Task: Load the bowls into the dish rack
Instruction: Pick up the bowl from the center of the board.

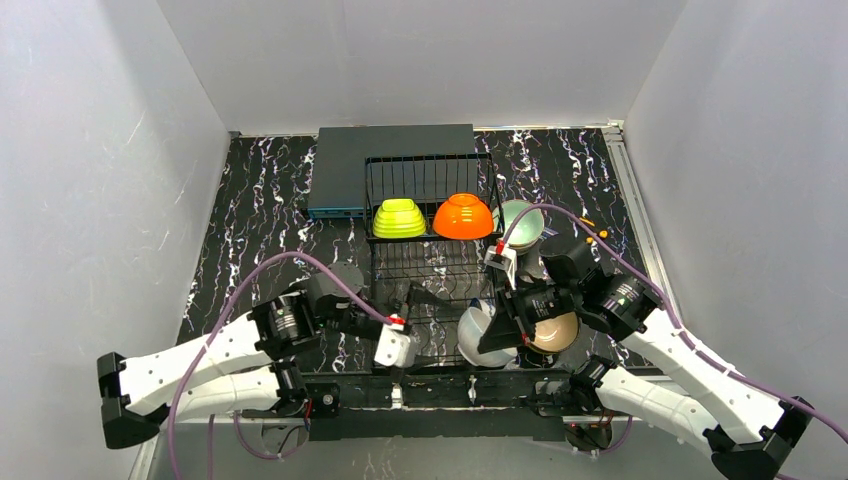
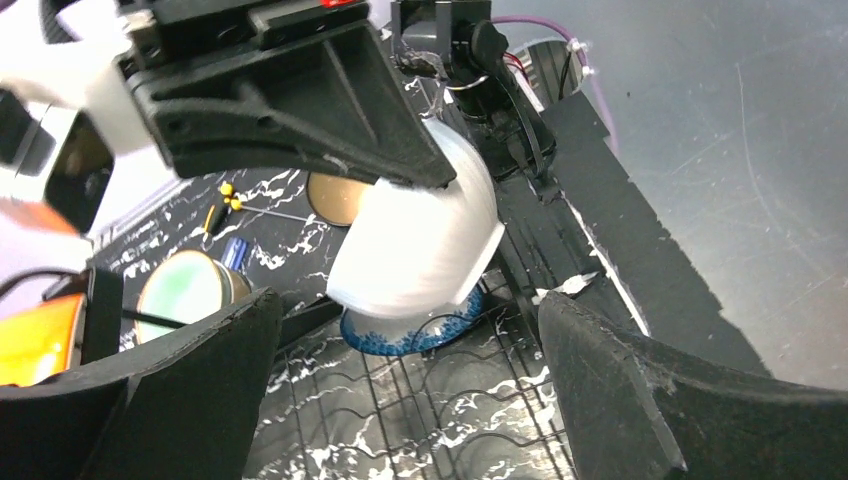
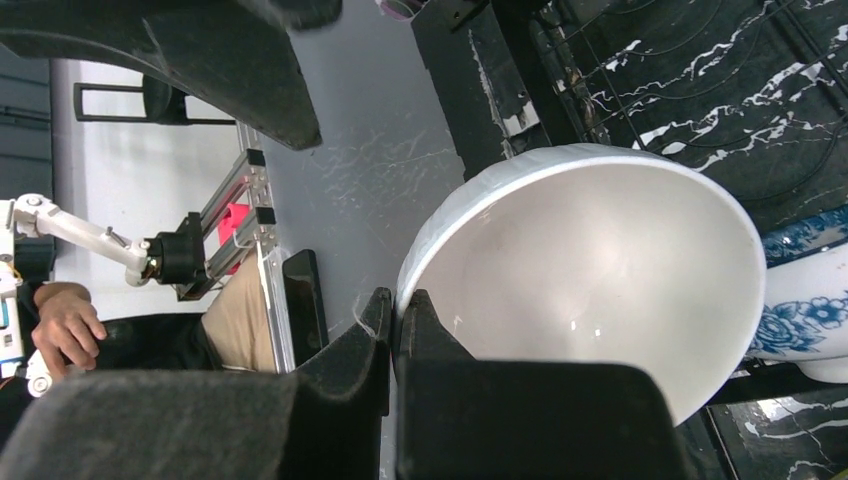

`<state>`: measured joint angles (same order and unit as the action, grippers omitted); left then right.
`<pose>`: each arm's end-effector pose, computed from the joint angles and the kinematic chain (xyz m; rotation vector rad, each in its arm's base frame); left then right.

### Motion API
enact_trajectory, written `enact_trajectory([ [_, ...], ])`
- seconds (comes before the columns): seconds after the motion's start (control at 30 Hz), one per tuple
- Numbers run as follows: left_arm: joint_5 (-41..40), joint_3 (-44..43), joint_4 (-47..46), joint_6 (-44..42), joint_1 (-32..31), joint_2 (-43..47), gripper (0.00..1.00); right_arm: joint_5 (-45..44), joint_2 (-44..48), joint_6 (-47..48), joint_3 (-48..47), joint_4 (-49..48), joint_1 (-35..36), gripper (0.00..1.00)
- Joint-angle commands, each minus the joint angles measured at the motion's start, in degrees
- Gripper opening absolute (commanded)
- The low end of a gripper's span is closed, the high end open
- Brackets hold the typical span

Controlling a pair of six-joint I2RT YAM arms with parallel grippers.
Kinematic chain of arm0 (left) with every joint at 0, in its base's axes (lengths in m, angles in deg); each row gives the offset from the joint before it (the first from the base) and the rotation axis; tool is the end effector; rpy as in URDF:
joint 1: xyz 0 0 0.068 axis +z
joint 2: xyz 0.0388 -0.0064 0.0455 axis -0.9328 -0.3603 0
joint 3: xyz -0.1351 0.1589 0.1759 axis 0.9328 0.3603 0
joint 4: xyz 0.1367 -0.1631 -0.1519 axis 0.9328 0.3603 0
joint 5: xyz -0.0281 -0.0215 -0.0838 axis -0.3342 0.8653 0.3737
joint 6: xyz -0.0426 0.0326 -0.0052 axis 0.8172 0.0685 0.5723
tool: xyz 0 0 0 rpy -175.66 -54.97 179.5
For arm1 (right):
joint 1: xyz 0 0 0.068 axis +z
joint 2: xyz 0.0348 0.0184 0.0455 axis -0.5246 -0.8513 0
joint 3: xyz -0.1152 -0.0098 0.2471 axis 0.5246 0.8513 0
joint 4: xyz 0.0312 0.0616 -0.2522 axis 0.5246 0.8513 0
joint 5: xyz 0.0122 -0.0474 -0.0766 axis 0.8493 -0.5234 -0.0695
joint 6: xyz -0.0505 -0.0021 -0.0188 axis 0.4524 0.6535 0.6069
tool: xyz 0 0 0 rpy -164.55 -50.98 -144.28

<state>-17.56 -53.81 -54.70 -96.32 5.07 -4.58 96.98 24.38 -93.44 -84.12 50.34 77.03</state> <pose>0.0643 -0.1764 0.3435 1.5998 0.7402 -0.8610 0.0911 0.1278 0.3166 -0.9798 2.1825 1.4550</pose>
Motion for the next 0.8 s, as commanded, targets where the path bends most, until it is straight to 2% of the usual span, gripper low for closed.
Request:
enact_trajectory([
  [0.0,-1.57,-4.01,3.13,-10.54,-2.69,-3.46,0.98,4.89,0.38,-0.55,-0.42,-5.17,0.14,0.01],
  [0.3,-2.44,-8.46,3.85,-8.33,-5.86,-12.95,0.98,6.05,0.19,-1.24,-0.92,-6.04,0.10,0.01],
  [0.57,-4.34,-8.67,3.10,-7.88,-8.19,-18.09,0.98,6.64,0.10,-1.54,-1.17,-6.60,0.13,0.01],
  [0.77,-8.12,-8.35,-0.17,-7.36,-9.80,-21.31,0.89,6.95,-0.03,-1.55,-0.95,-7.00,0.13,0.01],
])
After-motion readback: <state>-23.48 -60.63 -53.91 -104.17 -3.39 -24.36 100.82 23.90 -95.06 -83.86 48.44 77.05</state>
